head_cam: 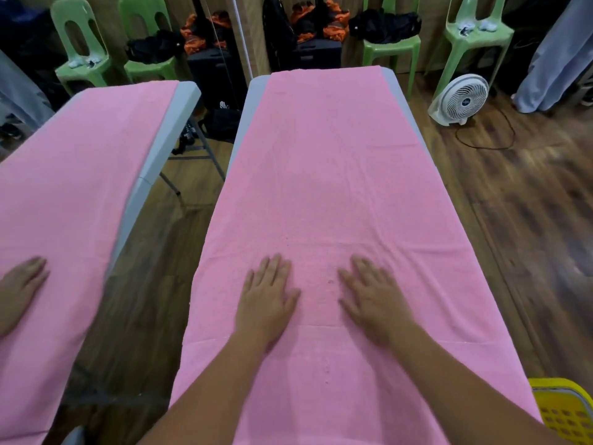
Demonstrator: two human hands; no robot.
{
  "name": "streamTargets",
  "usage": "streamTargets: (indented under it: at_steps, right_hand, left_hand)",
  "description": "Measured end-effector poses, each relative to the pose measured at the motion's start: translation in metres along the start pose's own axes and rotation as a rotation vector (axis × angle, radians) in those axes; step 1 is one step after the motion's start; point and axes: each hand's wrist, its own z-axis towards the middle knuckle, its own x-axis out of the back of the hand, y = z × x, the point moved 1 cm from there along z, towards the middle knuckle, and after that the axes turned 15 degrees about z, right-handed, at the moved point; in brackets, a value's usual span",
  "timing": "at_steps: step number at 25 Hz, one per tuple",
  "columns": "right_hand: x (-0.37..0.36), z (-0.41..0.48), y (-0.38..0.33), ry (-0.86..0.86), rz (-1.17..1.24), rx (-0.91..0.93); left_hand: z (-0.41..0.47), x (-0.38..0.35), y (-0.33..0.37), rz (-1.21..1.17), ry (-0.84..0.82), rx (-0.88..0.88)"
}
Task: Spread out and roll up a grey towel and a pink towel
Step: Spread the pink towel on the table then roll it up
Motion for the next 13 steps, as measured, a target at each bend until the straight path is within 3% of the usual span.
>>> streamTargets:
  at_steps: [5,8,10,13]
  right_hand:
    - [0.049,-0.073,0.118,0.096,-0.043,-0.337]
    - [0.066,-0.114,0.135,0.078,-0.033,-0.518]
    - [0.067,-0.153,0.117,0.012,-0.053,-0.410]
    - [0.047,-0.225,0.076,-0.045,-0.053,-0.067]
  left_hand:
    - [-0.032,-0.007,-0.090,0.026,-0.020,0.193]
    - [-0.063,-0.006,-0.114,0.000,-0.042,0.292]
    - [-0.101,-0.003,-0.109,0.021,-0.050,0.209]
    - [-0.178,-0.013,-0.084,0.074,-0.057,-0.103]
